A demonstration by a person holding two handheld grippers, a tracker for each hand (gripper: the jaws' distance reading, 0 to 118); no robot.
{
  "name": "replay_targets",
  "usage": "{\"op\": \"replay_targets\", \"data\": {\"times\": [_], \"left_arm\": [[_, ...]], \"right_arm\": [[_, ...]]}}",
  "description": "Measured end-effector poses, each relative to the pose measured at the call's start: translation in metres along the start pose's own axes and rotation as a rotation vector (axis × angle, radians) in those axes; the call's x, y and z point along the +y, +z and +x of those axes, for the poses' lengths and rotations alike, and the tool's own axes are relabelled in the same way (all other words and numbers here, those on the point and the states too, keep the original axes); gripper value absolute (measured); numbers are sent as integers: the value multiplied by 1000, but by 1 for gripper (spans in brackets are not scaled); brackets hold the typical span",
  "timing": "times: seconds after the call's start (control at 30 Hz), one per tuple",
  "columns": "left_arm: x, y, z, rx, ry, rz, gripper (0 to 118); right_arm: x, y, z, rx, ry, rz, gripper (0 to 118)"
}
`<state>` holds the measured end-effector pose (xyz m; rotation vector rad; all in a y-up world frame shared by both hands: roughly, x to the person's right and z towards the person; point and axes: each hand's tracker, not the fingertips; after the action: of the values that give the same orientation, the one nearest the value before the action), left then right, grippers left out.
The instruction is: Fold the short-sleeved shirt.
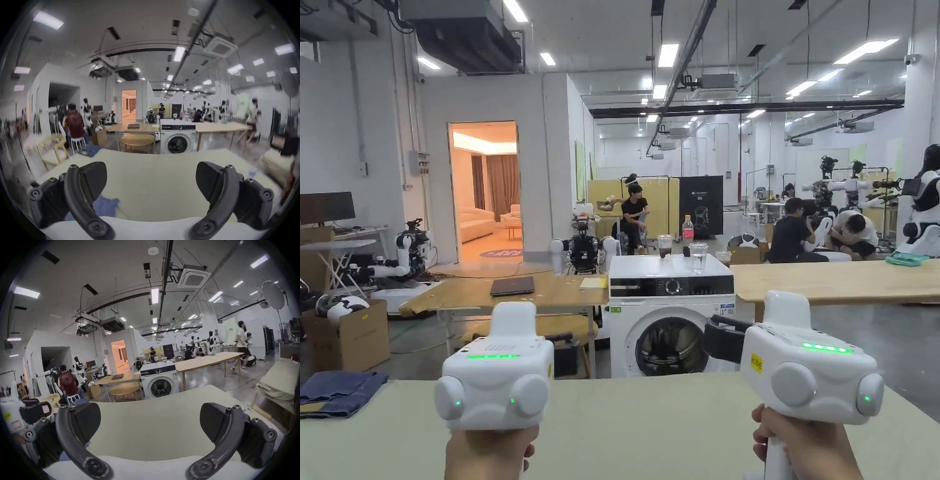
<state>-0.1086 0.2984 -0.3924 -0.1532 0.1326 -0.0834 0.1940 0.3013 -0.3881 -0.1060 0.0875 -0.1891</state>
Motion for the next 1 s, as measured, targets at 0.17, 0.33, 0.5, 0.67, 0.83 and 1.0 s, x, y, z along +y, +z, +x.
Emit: {"op": "replay_targets", "data": {"times": [0.17, 0.33, 0.5, 0.67, 0.83, 1.0], "left_arm": [[-21, -3, 41, 122, -852, 40, 110], [-91, -5, 57, 162, -1742, 75, 110], [-78, -17, 46, 142, -1256, 29, 110], [-1, -6, -24, -107, 72, -38, 110], [-2, 17, -25, -71, 141, 127, 110], [0, 19, -18, -79, 139, 115, 110]], "right_arm": [[-40, -11, -45, -54, 1023, -7, 118], [-132, 2, -37, -15, 2150, 83, 118], [-92, 4, -55, -51, 1494, 4, 118], [-11, 2, -32, 135, 370, -133, 118], [-10, 16, -8, 47, 65, 53, 118], [-21, 4, -1, -36, 66, 28, 118]]}}
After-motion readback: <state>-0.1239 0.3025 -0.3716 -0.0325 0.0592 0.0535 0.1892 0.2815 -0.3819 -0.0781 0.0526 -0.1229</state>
